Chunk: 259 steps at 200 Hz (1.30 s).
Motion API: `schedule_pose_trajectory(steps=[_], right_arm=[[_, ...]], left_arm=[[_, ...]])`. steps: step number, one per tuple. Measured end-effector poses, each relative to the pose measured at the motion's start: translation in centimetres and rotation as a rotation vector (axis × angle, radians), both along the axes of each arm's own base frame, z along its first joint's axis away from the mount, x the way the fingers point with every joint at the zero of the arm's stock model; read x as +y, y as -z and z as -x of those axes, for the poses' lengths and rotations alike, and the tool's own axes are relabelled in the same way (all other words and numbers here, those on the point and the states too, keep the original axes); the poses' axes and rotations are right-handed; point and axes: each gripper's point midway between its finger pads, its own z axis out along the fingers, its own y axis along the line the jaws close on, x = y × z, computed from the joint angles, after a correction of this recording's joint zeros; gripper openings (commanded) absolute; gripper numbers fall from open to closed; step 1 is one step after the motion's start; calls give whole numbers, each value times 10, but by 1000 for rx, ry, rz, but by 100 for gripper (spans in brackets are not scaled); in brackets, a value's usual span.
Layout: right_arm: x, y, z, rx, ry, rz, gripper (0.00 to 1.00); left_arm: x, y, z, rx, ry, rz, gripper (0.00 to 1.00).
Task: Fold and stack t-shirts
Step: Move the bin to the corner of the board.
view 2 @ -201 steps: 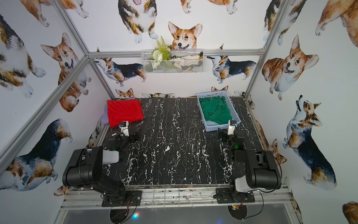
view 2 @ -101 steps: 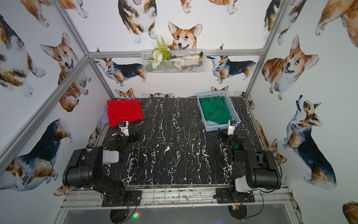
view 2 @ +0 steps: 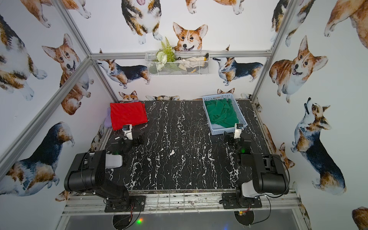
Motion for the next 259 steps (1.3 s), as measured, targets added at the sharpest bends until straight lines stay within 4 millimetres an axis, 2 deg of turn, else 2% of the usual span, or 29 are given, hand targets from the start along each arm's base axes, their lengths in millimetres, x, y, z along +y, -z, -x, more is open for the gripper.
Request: schedule_pose_trajectory(steps=[149, 179, 197, 207, 228, 259], right_arm=[[0, 0, 0, 0, -1, 0, 100], [14, 8, 13, 7, -83, -6, 100], [17, 7, 15, 1, -104, -4, 100], [14, 7, 13, -2, -76, 7, 100], [-7, 2, 4, -7, 77, 28, 100], [-3, -1, 2, -13, 49, 32, 100]], left_arm=[[-1, 0, 0, 0, 2, 0, 100], [-5, 1, 3, -5, 14, -2, 100], [-6, 1, 4, -5, 16, -4, 100], [-6, 0, 3, -8, 16, -4, 100], [-4, -3, 0, -15, 6, -9, 100], [-2, -2, 0, -10, -4, -12, 100]])
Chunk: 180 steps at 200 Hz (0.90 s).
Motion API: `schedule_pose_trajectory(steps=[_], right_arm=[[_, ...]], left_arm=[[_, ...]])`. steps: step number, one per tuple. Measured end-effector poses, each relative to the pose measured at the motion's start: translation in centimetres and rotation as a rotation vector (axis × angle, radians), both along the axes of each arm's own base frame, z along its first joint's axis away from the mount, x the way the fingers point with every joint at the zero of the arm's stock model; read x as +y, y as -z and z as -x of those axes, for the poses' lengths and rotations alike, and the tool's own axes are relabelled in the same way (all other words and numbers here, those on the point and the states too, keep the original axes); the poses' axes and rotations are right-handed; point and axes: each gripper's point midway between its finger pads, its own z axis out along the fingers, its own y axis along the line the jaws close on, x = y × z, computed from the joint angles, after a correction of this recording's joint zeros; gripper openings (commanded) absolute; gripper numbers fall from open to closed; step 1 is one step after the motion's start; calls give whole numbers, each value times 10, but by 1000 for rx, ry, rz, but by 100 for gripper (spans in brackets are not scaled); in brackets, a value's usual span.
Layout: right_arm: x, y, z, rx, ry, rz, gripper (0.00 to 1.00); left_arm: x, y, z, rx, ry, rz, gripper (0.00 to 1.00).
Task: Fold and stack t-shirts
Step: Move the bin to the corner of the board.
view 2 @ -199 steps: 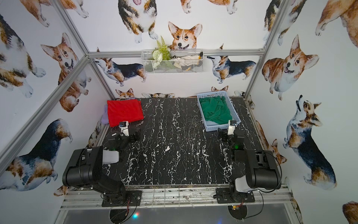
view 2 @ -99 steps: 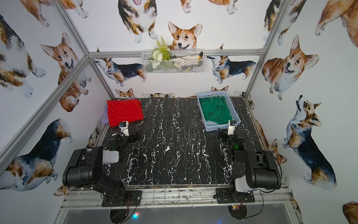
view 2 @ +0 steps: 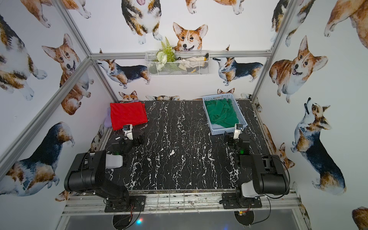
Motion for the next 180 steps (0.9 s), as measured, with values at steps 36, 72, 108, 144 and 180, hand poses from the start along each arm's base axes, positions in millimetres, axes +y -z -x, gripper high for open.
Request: schedule_pose_trajectory(steps=[36, 72, 108, 144, 180], right_arm=[[7, -42, -23, 3, -35, 6, 100], [27, -100, -28, 12, -36, -34, 100], [21, -156, -13, 89, 123, -151, 100], [14, -162, 10, 234, 209, -198, 100], [35, -153, 20, 405, 159, -160, 100]], left_arm=[[3, -15, -8, 19, -22, 1, 100], [-11, -109, -28, -90, -21, -22, 100], [-59, -175, -13, -85, 46, 57, 100], [-70, -230, 0, -104, 30, 227, 100], [-87, -162, 18, 130, 49, 410, 100]])
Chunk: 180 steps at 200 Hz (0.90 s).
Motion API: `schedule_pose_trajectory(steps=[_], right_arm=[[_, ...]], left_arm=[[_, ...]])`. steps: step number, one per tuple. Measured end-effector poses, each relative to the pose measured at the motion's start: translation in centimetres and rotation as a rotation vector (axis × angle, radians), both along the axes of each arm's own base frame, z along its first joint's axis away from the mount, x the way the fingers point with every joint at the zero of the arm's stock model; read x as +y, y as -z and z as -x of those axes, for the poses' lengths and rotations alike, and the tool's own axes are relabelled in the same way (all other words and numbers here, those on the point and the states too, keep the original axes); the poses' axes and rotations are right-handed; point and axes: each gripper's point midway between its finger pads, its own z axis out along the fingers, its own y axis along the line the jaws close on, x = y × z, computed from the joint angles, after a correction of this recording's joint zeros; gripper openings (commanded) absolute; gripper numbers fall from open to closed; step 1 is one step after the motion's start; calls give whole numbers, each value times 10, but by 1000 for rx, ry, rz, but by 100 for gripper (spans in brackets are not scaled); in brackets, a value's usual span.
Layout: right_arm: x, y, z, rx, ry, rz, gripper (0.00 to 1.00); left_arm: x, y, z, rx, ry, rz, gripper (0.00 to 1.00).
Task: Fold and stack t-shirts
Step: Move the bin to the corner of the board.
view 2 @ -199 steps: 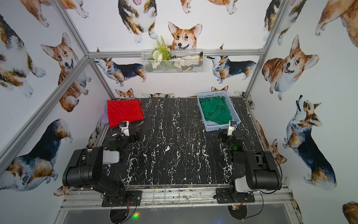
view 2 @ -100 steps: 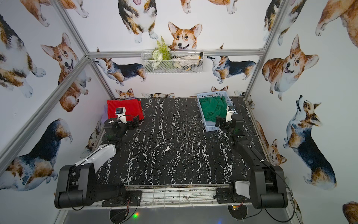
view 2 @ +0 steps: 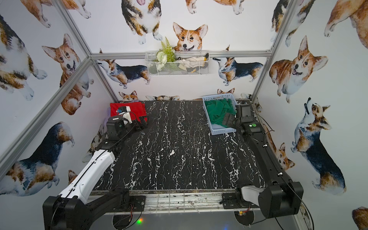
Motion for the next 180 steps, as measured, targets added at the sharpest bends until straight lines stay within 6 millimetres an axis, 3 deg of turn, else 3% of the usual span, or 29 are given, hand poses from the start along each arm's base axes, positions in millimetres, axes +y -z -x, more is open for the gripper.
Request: schedule_pose_trajectory(steps=[37, 66, 81, 96, 102, 107, 112, 121, 180], right_arm=[[27, 2, -3, 129, -129, 11, 100], [52, 6, -22, 226, -233, 36, 100], [67, 18, -38, 293, -274, 68, 100], [84, 39, -50, 367, -321, 101, 74], [91, 49, -54, 401, -336, 120, 49], [94, 56, -57, 430, -341, 135, 38], [98, 62, -60, 450, -349, 148, 36], [104, 69, -65, 476, -362, 161, 42], [100, 107, -85, 588, -345, 261, 44]], left_arm=[[-35, 11, 19, 51, 150, 167, 100], [-65, -4, 25, 52, 286, 243, 100], [-86, -18, 32, 59, 352, 218, 100], [-109, -38, 44, 26, 426, 165, 100], [-117, -44, 50, 14, 448, 138, 100], [-118, -45, 52, 14, 446, 119, 100], [-119, -45, 54, 17, 443, 103, 100], [-117, -43, 56, 27, 427, 67, 100], [-88, -14, 73, 83, 310, -58, 100]])
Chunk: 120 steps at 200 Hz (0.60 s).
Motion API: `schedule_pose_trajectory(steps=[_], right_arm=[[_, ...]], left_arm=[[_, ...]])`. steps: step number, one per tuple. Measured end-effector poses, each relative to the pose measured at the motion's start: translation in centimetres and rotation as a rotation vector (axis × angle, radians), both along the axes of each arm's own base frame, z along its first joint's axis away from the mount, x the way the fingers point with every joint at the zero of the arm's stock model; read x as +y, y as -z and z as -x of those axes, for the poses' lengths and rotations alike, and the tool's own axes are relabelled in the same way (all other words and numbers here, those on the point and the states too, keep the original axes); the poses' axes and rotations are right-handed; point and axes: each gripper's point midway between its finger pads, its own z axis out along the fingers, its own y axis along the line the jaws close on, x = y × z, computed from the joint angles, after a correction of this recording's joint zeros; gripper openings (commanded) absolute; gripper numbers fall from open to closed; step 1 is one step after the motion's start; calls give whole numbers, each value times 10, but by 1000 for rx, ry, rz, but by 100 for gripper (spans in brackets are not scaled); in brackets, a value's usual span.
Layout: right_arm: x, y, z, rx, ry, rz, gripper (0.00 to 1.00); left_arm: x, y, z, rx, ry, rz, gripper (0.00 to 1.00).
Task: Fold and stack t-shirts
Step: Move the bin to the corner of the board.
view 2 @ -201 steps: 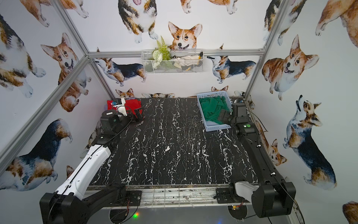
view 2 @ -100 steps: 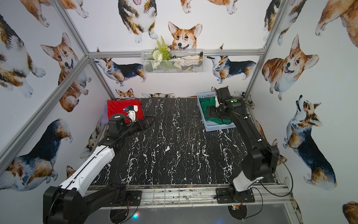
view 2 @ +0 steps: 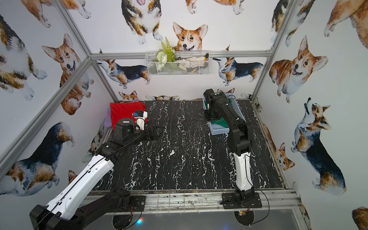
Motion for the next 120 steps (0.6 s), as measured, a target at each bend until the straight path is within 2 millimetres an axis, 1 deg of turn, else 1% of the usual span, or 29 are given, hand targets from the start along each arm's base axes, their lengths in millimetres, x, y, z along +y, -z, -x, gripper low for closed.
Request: schedule_pose_trajectory(steps=[13, 28, 48, 67, 70, 78, 81, 88, 90, 96, 99, 120], right_arm=[[-1, 8, -1, 18, -2, 16, 41], [-2, 17, -3, 39, -2, 31, 40], [-3, 30, -1, 70, -5, 47, 39], [-4, 35, 1, 85, -5, 52, 31], [-4, 37, 2, 88, -6, 53, 27], [-4, 39, 3, 93, -6, 51, 21], [-3, 41, 3, 96, -6, 51, 16], [-4, 42, 3, 100, -6, 52, 10], [-4, 43, 3, 101, -6, 53, 7], [-4, 46, 4, 107, -9, 52, 3], [-3, 47, 5, 110, -10, 52, 0], [-7, 51, 4, 109, 0, 54, 0]], left_arm=[[2, 7, 3, 8, -7, -7, 100], [4, 16, 5, 24, -10, -15, 100], [5, 20, 6, 24, -15, -19, 100], [8, 34, 9, 52, -22, -35, 100], [9, 35, 10, 56, -22, -37, 100], [8, 35, 10, 56, -21, -37, 100], [8, 35, 10, 54, -21, -36, 100], [8, 35, 9, 53, -21, -36, 100], [8, 35, 9, 53, -21, -36, 100], [7, 36, 9, 55, -19, -35, 100], [7, 36, 9, 57, -16, -35, 100], [5, 39, 9, 68, -7, -34, 100]])
